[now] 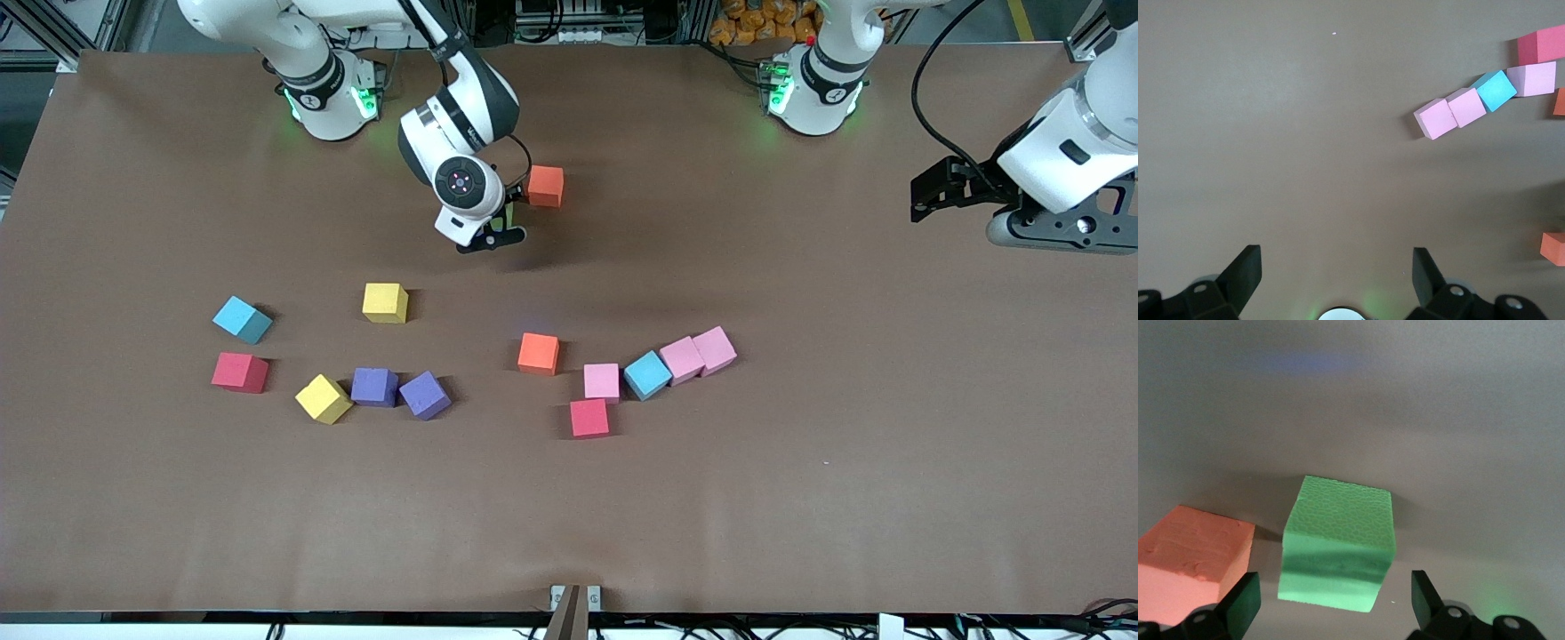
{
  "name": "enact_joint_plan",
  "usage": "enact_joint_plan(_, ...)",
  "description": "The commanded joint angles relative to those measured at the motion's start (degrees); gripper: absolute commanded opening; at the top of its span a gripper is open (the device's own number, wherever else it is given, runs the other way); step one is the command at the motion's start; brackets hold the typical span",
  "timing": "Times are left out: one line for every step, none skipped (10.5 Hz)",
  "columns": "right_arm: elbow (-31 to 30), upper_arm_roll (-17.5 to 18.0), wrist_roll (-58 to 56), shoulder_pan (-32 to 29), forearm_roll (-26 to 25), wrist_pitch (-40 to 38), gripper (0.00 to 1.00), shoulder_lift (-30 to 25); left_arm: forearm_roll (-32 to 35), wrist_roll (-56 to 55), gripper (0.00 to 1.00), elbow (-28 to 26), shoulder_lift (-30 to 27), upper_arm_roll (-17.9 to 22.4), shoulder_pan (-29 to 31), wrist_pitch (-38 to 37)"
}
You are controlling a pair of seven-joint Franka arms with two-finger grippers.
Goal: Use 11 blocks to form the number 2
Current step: 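Lower the right gripper and grasp the green cube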
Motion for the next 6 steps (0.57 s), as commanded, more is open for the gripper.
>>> enact_joint_plan(-1.51,-0.39,0.58,0.54,1.00,2.20,1.00,0.57,1.15,0.93,1.00,-0.22,-0.32,-0.38,0.37,-0.37)
enact_joint_plan(-1.69,-0.39,0.67,0.54,1.00,3.17,1.00,1.19,1.15,0.93,1.00,-0.22,-0.32,-0.38,0.37,-0.37)
enact_joint_plan(-1.69,-0.31,0.84,0.45,1.00,3.44,1.00,1.72,1.15,0.93,1.00,-0.22,-0.32,-0.38,0.28,-0.37)
enact_joint_plan(-1.69,-0.39,1.02,0.19,1.00,3.53,1.00,1.98,1.15,0.93,1.00,-0.22,-0.32,-0.38,0.28,-0.28)
enact_joint_plan(-1.69,-0.31,1.02,-0.07,1.09,3.62,0.50,2.07,1.15,0.93,1.00,-0.22,-0.32,-0.38,0.28,-0.37)
enact_joint_plan(-1.69,-0.31,3.28,-0.08,1.79,3.53,0.04,1.90,1.15,0.93,1.00,-0.22,-0.32,-0.38,0.28,-0.37)
